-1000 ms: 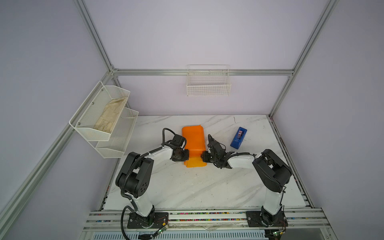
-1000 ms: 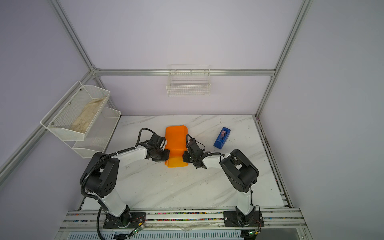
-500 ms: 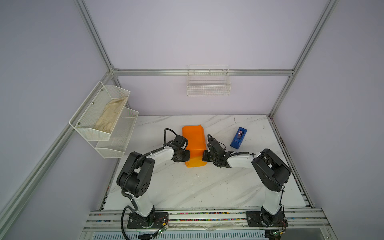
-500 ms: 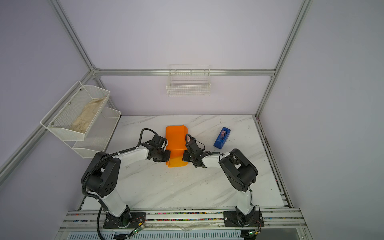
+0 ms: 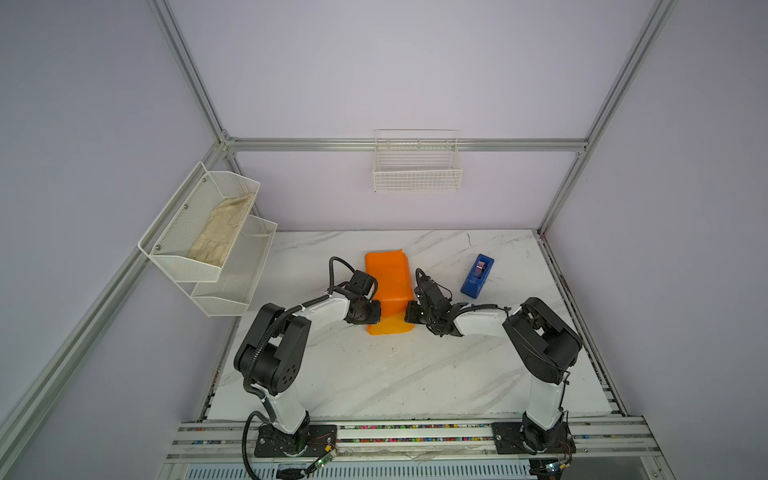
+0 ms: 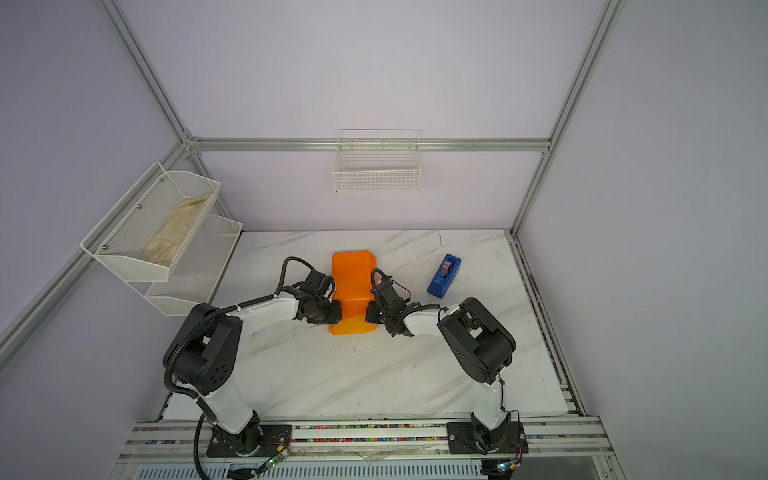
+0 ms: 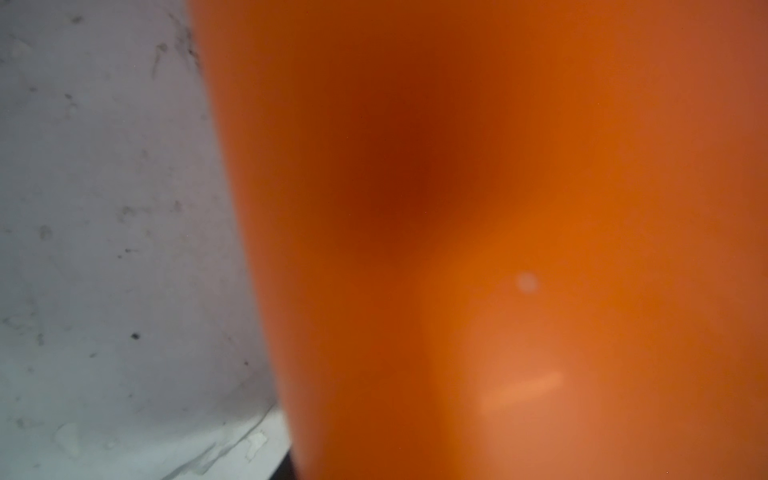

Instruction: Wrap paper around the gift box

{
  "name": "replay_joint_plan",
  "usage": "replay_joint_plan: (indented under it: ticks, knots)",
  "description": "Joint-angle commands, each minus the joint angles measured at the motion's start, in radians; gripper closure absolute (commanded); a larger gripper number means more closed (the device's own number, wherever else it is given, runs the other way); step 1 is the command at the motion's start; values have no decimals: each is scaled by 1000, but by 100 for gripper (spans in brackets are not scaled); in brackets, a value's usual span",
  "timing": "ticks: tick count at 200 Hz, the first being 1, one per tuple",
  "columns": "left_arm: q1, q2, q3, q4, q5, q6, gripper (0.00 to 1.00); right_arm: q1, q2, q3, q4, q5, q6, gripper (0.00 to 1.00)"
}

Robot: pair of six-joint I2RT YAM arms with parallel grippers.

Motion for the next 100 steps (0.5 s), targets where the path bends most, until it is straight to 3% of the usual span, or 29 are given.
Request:
replay_joint_plan:
  ticks: [1,35,44,60,100]
  knots:
    - [-11,-28,-14,18,2,-11,75,5,5,-13,-6,12,20,100]
    - [-16,-25,-26,13,-64,-4,81,5,8,-9,-14,10,22,100]
    - [-17,-20,-25,11,-75,0,78,5,5,-10,-14,10,20,100]
    - [-17,-4,-13,3,-88,7,64,5,5,-8,-17,12,21,100]
    - [-17,12,7,21,-123,10,63,5,7,-13,-11,12,27,100]
